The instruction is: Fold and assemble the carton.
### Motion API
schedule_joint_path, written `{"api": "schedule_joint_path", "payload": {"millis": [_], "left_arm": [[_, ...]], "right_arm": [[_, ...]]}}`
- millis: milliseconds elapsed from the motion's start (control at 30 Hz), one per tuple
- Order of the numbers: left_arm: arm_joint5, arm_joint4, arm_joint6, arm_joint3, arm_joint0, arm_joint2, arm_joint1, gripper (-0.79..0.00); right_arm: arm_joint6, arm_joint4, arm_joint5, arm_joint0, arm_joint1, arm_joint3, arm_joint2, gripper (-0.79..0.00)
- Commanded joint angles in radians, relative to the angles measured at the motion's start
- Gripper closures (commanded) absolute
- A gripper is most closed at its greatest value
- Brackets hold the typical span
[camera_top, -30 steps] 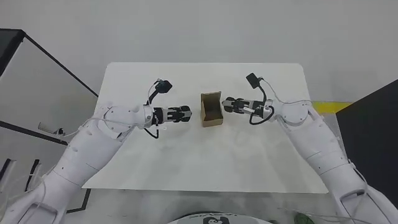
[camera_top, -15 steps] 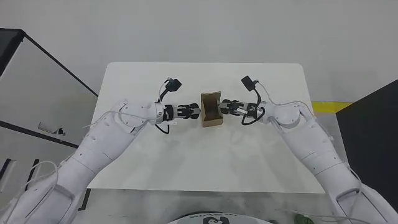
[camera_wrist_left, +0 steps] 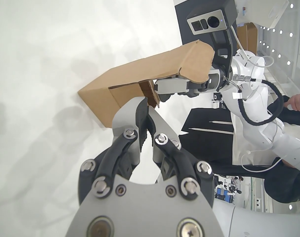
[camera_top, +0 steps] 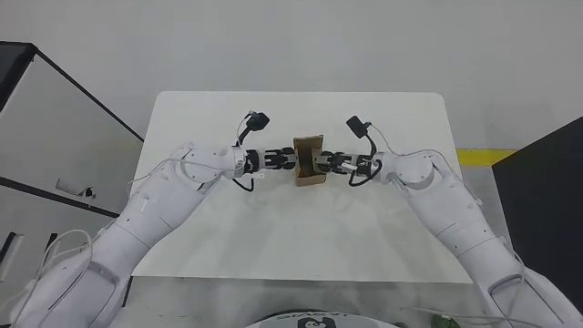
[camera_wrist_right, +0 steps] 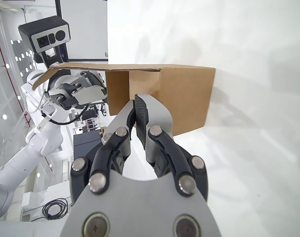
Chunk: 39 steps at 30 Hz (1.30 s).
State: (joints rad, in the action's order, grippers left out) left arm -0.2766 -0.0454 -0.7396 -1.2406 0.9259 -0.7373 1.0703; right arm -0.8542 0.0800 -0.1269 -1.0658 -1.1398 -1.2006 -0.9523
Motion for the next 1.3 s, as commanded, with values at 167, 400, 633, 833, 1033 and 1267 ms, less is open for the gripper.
{"api": "schedule_joint_path", "payload": {"millis": [167,400,633,833,1033,1267], "left_arm": [[-0.006,0.002,0.0,0.004,0.001,-0.005,0.009,0.0],[-0.004,0.013,-0.007,0.007,0.008,-0.014,0.014,0.0],[0.013,0.026,-0.016,-0.008,0.014,-0.007,0.024,0.0],[0.023,0.038,-0.018,-0.011,0.011,0.003,0.035,0.0],[0.029,0.058,-0.012,-0.004,0.003,0.011,0.047,0.0],[0.048,0.086,-0.011,0.015,-0.008,0.024,0.061,0.0]], "right_arm": [[-0.026,0.025,-0.01,0.003,-0.006,0.009,0.009,0.0],[0.0,0.005,-0.011,-0.006,-0.001,-0.011,-0.014,0.0],[0.035,-0.037,0.038,-0.024,0.005,-0.041,-0.029,0.0],[0.029,-0.04,0.047,-0.018,0.0,-0.036,-0.017,0.0],[0.022,-0.039,0.049,-0.01,-0.005,-0.034,-0.009,0.0],[0.032,-0.06,0.058,-0.001,-0.01,-0.043,0.001,0.0]]}}
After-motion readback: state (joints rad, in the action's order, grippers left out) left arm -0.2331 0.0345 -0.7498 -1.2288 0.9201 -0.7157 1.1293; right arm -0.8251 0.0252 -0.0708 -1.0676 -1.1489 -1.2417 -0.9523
